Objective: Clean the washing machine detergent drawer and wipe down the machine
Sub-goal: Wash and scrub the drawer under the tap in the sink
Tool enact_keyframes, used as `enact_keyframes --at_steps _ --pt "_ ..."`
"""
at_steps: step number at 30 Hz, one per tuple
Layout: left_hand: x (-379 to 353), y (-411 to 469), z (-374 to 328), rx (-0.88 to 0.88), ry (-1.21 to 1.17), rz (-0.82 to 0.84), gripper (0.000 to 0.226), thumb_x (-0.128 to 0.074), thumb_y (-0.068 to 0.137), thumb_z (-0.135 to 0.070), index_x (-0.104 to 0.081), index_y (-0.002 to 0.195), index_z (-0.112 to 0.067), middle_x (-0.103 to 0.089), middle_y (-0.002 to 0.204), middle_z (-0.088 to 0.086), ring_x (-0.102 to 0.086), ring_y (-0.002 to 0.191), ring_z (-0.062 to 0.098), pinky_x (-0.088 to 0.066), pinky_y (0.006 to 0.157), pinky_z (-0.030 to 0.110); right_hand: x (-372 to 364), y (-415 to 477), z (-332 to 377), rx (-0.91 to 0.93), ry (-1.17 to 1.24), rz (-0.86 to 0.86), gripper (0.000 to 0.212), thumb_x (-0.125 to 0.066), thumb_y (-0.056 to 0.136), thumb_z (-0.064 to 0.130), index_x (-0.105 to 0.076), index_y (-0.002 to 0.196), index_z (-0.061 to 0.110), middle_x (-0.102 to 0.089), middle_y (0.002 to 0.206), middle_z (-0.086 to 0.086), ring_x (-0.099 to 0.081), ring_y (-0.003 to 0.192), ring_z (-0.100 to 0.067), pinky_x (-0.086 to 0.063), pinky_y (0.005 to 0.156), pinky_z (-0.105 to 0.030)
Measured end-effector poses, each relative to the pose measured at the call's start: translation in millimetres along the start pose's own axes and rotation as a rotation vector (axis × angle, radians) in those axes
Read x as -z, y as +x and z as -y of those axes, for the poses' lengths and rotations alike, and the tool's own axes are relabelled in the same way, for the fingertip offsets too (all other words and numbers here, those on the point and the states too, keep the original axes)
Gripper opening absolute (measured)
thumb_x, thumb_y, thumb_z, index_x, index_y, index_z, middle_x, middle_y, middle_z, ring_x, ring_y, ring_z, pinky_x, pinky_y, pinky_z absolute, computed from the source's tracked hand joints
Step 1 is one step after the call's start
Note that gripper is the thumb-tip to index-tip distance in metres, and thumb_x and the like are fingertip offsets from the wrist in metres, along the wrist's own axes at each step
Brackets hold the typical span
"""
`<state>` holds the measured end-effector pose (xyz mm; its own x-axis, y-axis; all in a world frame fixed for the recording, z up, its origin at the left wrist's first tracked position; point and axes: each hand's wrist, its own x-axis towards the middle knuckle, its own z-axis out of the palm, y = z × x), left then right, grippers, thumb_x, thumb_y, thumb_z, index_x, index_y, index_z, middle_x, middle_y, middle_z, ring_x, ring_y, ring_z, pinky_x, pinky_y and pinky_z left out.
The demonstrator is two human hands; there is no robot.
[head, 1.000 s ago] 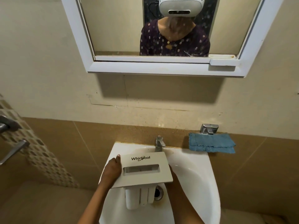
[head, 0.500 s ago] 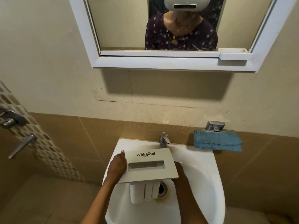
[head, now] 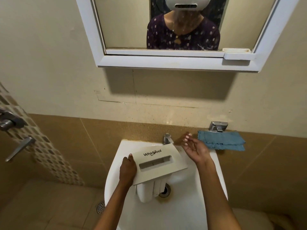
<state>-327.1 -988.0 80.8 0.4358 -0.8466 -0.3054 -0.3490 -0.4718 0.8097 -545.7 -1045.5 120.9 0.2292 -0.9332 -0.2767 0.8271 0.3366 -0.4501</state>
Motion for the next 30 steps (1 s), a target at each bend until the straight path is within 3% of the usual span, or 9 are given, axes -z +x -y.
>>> enact_keyframes --at_steps 4,6,9,12,14,16,21,27,30 --pt "-10 -2 -7 0.002 -0.041 0.021 0.048 -0.021 0.102 -0.03 -0.044 0.121 0.007 -0.051 0.127 0.026 -0.048 0.116 0.038 -0.037 0.095 0.039 -32 1 -20 -0.112 -0.599 -0.072 0.024 -0.033 0.096 -0.003 -0.057 0.092 -0.001 -0.061 0.08 -0.012 -0.06 0.072 -0.018 -0.051 0.058 -0.022" --pt "-16 -6 -11 -0.006 -0.045 0.014 0.046 -0.022 0.102 -0.029 -0.044 0.119 0.008 -0.051 0.126 0.026 -0.048 0.116 0.038 -0.037 0.092 0.038 -37 -2 -44 -0.131 -0.967 0.038 0.031 -0.031 0.098 0.001 -0.062 0.1 -0.005 -0.066 0.095 -0.015 -0.063 0.083 -0.016 -0.051 0.066 -0.019" --pt "-20 -8 -13 -0.017 -0.064 0.0 0.045 -0.022 0.102 -0.029 -0.045 0.116 0.008 -0.052 0.123 0.026 -0.049 0.113 0.039 -0.038 0.09 0.038 -30 -4 -71 0.012 -1.484 0.162 0.038 -0.033 0.093 -0.006 -0.064 0.114 0.0 -0.06 0.126 -0.011 -0.056 0.114 -0.016 -0.04 0.095 -0.017" --pt "-20 -7 -12 -0.019 -0.068 -0.007 0.045 -0.021 0.102 -0.029 -0.047 0.114 0.006 -0.053 0.122 0.025 -0.05 0.113 0.037 -0.037 0.089 0.037 -9 -3 -75 0.152 -2.014 -0.037 0.041 -0.032 0.099 0.019 -0.044 0.138 0.018 -0.038 0.148 0.001 -0.03 0.139 -0.016 -0.014 0.115 -0.032" --pt "-22 -11 -12 -0.044 -0.086 -0.014 0.044 -0.02 0.102 -0.028 -0.049 0.113 0.004 -0.055 0.121 0.022 -0.051 0.112 0.035 -0.036 0.089 0.035 3 -3 -75 0.096 -2.248 -0.226 0.051 -0.022 0.101 0.039 -0.023 0.147 0.018 -0.02 0.156 0.0 -0.013 0.145 -0.02 -0.004 0.117 -0.045" --pt "-23 -14 -11 -0.055 -0.134 -0.026 0.044 -0.02 0.103 -0.026 -0.05 0.117 0.003 -0.054 0.124 0.021 -0.05 0.115 0.034 -0.036 0.093 0.035 3 -3 -82 0.055 -2.288 -0.221 0.059 -0.017 0.1 0.046 -0.013 0.15 0.015 -0.009 0.158 -0.003 -0.005 0.146 -0.024 0.0 0.116 -0.047" --pt "-20 -8 -13 -0.015 -0.278 0.021 0.042 -0.024 0.102 -0.02 -0.047 0.128 0.004 -0.049 0.134 0.02 -0.046 0.124 0.032 -0.033 0.106 0.038 -15 -25 -110 0.195 -2.381 0.321 0.052 -0.017 0.102 0.035 -0.006 0.15 0.018 -0.003 0.159 0.001 -0.003 0.146 -0.016 -0.002 0.117 -0.037" --pt "-25 -17 -18 0.004 -0.347 0.025 0.044 -0.021 0.103 -0.025 -0.048 0.128 -0.002 -0.052 0.131 0.019 -0.05 0.118 0.033 -0.038 0.101 0.04 -6 -14 -82 -0.082 -2.395 -0.002 0.059 -0.014 0.101 0.043 0.003 0.15 0.016 0.005 0.158 -0.003 0.004 0.146 -0.022 0.005 0.118 -0.042" --pt "-24 -14 -21 0.042 -0.368 0.007 0.043 -0.022 0.103 -0.022 -0.047 0.13 0.001 -0.049 0.134 0.02 -0.046 0.122 0.033 -0.034 0.103 0.038 -18 -14 -100 -0.005 -2.398 0.006 0.058 -0.014 0.101 0.042 -0.001 0.151 0.016 0.002 0.159 -0.004 0.003 0.146 -0.027 0.003 0.116 -0.048"
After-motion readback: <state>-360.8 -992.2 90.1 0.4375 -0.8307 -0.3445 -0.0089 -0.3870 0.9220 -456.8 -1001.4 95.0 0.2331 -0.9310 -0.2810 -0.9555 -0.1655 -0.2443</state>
